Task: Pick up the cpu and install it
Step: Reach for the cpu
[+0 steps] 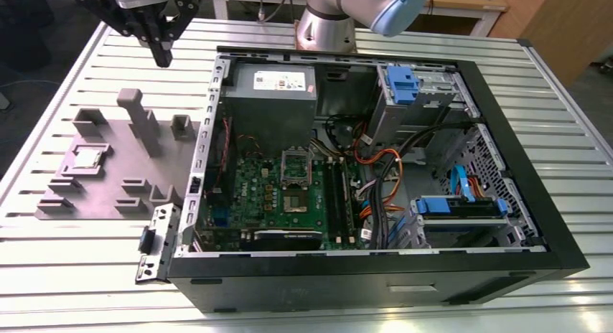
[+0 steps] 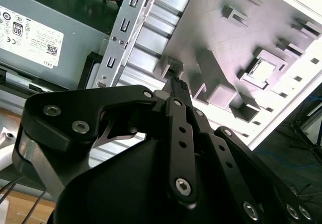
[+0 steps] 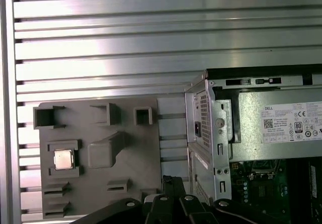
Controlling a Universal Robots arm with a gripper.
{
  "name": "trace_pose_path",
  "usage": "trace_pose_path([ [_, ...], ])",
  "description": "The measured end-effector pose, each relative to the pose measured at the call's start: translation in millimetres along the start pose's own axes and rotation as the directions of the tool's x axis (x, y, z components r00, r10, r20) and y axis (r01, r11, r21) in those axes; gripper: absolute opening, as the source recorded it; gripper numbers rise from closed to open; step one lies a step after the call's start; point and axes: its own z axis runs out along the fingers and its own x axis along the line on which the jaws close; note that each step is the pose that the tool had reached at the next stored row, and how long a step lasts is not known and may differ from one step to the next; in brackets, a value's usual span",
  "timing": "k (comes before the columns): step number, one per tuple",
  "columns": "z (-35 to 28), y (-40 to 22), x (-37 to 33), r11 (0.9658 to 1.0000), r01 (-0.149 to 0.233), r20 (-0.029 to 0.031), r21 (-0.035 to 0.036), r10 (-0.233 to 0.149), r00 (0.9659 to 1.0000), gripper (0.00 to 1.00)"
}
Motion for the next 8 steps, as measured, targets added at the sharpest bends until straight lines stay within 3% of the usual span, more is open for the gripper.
trace_pose_path([
  [8,-0.1,-0.4,5.1,1.0000,0.000,-0.0001,0.0001,0.000,1.0000,0.11],
])
